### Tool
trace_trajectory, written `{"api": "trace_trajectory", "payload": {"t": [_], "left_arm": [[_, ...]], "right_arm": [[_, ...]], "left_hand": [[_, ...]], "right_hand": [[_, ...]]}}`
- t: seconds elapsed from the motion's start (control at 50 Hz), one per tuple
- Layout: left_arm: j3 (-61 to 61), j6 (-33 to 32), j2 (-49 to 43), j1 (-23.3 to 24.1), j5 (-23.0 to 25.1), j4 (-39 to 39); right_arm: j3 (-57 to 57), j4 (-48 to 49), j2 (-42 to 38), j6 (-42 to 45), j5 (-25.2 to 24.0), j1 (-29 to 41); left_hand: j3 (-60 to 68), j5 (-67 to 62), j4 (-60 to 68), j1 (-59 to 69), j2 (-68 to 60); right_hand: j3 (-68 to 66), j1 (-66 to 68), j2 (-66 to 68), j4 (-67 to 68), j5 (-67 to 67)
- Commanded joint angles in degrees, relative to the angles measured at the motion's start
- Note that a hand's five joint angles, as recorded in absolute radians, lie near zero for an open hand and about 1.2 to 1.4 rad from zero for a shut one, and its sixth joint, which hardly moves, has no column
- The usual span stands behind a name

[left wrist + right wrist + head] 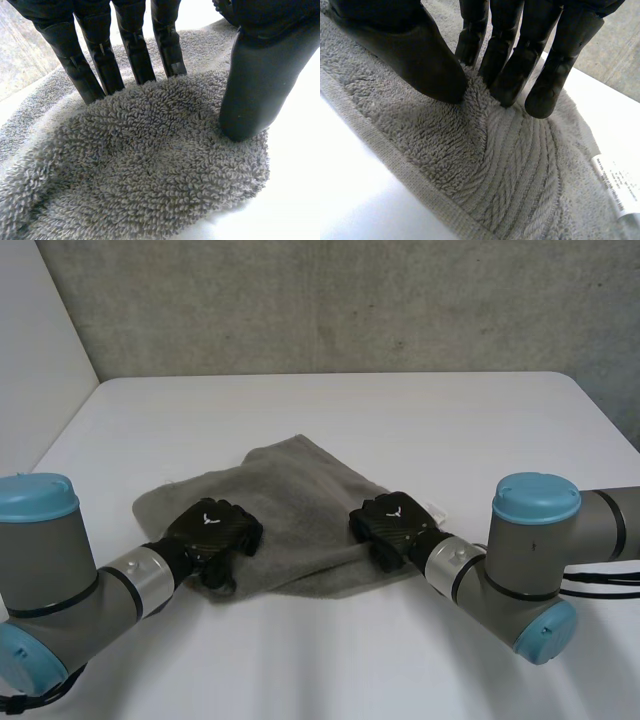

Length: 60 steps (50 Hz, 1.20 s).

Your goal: Fold the towel.

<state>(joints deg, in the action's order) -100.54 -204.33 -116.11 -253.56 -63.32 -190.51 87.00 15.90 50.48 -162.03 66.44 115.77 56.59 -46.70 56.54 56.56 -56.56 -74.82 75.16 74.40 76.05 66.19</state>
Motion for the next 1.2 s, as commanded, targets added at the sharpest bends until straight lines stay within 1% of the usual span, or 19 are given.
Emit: {"api": "trace_trajectory", "payload": {"t": [0.02,0.16,0.22,0.3,0.32,0.34,0.36,0.4,0.42,0.46,0.68,0.8,0.84,0.9,0.94,0.96,1.0,1.12,1.2], "left_arm": [[0.00,-0.01,0.00,0.00,-0.05,0.06],[-0.09,-0.01,0.00,0.00,-0.05,0.23],[-0.18,-0.01,0.09,0.09,-0.40,0.93],[-0.18,-0.10,0.09,0.26,-0.49,1.55],[-0.09,-0.10,0.00,0.44,-0.66,1.55],[0.00,-0.10,-0.08,0.61,-1.10,1.38],[0.00,-0.10,-0.09,0.61,-1.10,1.37],[0.78,-0.01,-0.26,1.14,-2.50,1.02],[0.79,-0.01,-0.26,1.14,-2.51,1.02],[2.89,-0.10,-0.96,1.67,-4.08,1.02],[12.57,0.87,1.50,3.43,-5.32,1.37],[22.85,2.80,5.19,5.01,-5.50,2.60],[27.40,7.08,9.03,5.27,-5.50,3.65],[28.74,10.10,11.87,5.01,-5.41,4.01],[29.53,16.31,16.42,4.40,-4.80,4.19],[29.53,16.34,16.44,4.39,-4.79,4.19],[28.92,21.50,20.29,4.04,-4.44,4.62],[24.87,23.98,24.88,2.46,-3.04,4.89],[20.31,24.07,26.28,0.62,2.22,7.43]], "right_arm": [[0.71,-0.08,1.90,-0.39,0.00,-0.45],[1.77,-0.52,6.21,-2.41,0.09,-1.51],[2.38,-1.39,9.37,-4.42,0.44,-3.17],[3.09,-2.63,11.13,-5.13,0.35,-4.85],[3.17,-3.67,11.57,-5.22,0.35,-5.46],[3.43,-4.81,12.01,-5.22,0.27,-6.16],[3.44,-4.82,12.01,-5.22,0.27,-6.17],[3.44,-7.10,12.19,-4.87,-0.26,-6.61],[3.44,-7.11,12.19,-4.87,-0.26,-6.61],[2.91,-8.33,12.19,-4.52,-0.44,-6.43],[-0.69,-8.25,15.26,-4.61,-0.61,-5.64],[-3.15,-0.60,25.02,-5.22,0.35,-5.29],[-3.50,5.00,31.84,-6.53,2.10,-5.03],[-3.77,6.43,35.04,-7.59,2.90,-5.20],[-5.52,3.29,38.63,-9.69,2.99,-5.55],[-5.53,3.26,38.64,-9.70,2.99,-5.55],[-7.45,-4.43,39.26,-10.14,2.29,-6.08],[-11.15,-17.57,38.56,-7.95,1.94,-6.17],[-13.17,-28.69,35.67,0.11,1.58,-6.17]], "left_hand": [[-5.47,5.58,-5.42,-5.44,5.44],[-23.49,23.61,-23.44,-23.47,23.47],[-39.45,39.56,-39.40,-39.42,39.42],[-39.47,39.59,-39.42,-39.45,39.45],[-37.81,37.92,-37.76,-37.79,37.78],[-29.63,29.74,-29.58,-29.61,29.61],[-29.55,29.66,-29.50,-29.53,29.52],[-1.44,1.56,-1.39,-1.42,1.42],[-1.29,1.40,-1.24,-1.27,1.26],[23.31,-23.19,23.36,23.33,-23.33],[23.41,-23.30,23.46,23.44,-23.44],[23.41,-23.30,23.46,23.44,-23.44],[23.41,-23.30,23.46,23.44,-23.44],[23.41,-23.30,23.46,23.44,-23.44],[23.41,-23.30,23.46,23.44,-23.44],[23.41,-23.30,23.46,23.44,-23.44],[23.41,-23.30,23.46,23.44,-23.44],[23.41,-23.30,23.46,23.44,-23.44],[23.41,-23.30,23.46,23.44,-23.44]], "right_hand": [[-5.18,4.84,5.60,3.95,3.81],[-5.18,4.84,5.60,3.95,3.81],[-5.18,4.84,5.60,3.95,3.81],[-5.18,4.84,5.60,3.95,3.81],[-5.18,4.84,5.60,3.95,3.81],[-5.18,4.84,5.60,3.95,3.81],[-5.18,4.84,5.60,3.95,3.81],[-5.18,4.84,5.60,3.95,3.81],[-5.18,4.84,5.60,3.95,3.81],[-5.18,4.84,5.60,3.95,3.81],[-5.18,4.84,5.60,3.95,3.81],[-5.18,4.84,5.60,3.95,3.81],[-5.18,4.84,5.60,3.95,3.81],[-5.18,4.84,5.60,3.95,3.81],[-5.18,4.84,5.60,3.95,3.81],[-5.18,4.84,5.60,3.95,3.81],[-5.18,4.84,5.60,3.95,3.81],[-5.18,4.84,5.60,3.95,3.81],[-5.18,4.84,5.60,3.95,3.81]]}}
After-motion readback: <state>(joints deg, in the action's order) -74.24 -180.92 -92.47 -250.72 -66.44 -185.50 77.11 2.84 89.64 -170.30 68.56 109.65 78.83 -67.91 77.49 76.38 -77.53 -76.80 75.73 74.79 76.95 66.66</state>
